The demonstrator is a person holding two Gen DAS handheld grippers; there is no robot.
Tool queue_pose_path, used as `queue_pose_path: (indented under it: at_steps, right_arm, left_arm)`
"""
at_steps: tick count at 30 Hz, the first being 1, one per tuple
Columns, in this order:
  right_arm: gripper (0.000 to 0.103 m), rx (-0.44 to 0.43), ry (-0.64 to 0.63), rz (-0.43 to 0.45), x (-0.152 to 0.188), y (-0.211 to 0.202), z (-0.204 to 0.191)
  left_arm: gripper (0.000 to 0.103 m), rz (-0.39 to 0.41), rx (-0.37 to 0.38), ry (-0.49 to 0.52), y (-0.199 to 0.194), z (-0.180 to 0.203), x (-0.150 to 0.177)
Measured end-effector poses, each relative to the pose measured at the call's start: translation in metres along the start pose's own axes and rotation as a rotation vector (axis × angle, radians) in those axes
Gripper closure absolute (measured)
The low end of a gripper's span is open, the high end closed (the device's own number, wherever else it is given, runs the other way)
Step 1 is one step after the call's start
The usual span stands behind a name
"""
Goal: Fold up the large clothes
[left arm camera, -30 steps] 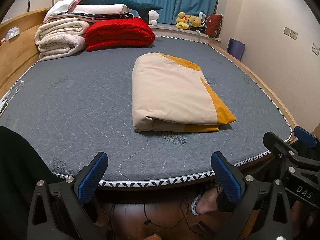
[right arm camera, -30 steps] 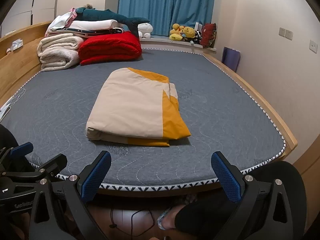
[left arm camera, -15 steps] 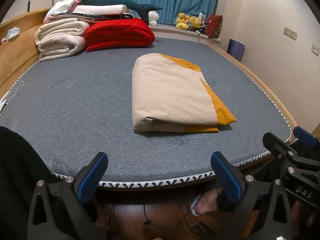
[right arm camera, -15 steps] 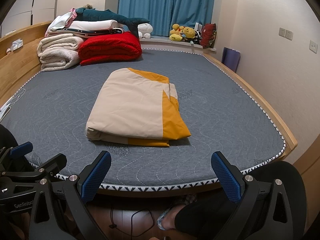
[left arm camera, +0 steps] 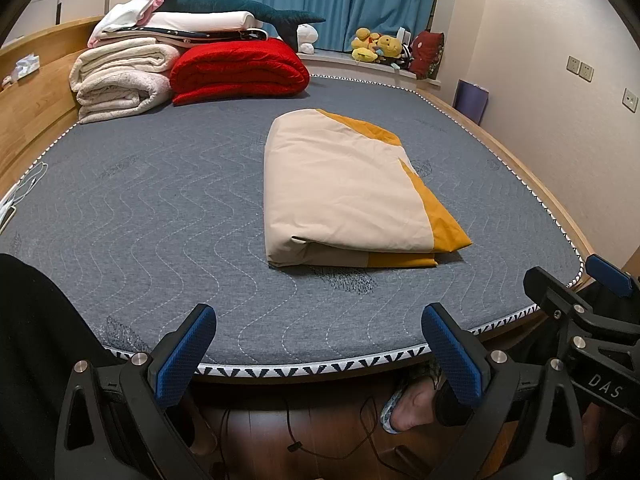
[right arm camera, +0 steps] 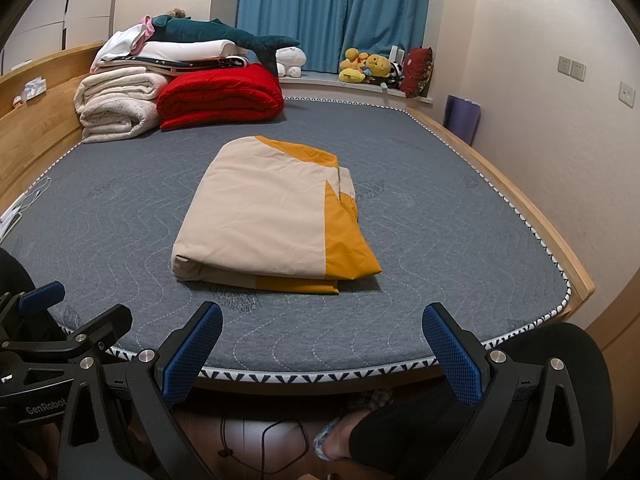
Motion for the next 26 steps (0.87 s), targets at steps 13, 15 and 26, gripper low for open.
queue_pose_path:
  at_steps: [13, 15, 26]
  right_arm:
    - [0.003, -0.001, 0.001, -0.001, 0.0001, 0.0003, 0.0001]
    - [0.003, -0.001, 0.0, 0.0, 0.0001, 0.0002, 0.0001]
    - [0.003, -0.001, 0.0, -0.003, -0.0002, 0.0006, 0.0019]
  left_arm:
    - [0.001, 0.003, -0.001, 0.0, -0.0012, 0.0009, -0.001]
    - [0.001, 0.004, -0.001, 0.0, -0.0012, 0.001, -0.0015]
    - [0.001, 0.018, -0.001, 0.004, -0.0039, 0.0042, -0.0038]
Point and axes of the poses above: each gripper's, at about its wrist camera, not at the fingertips, and y roughly the way its jaws point, z to its right, x to its underside, the point moved 9 cm from there along y, roughly the way its jaws point, and after that the axes turned 10 degrees about -z, right-handed, at the moved point
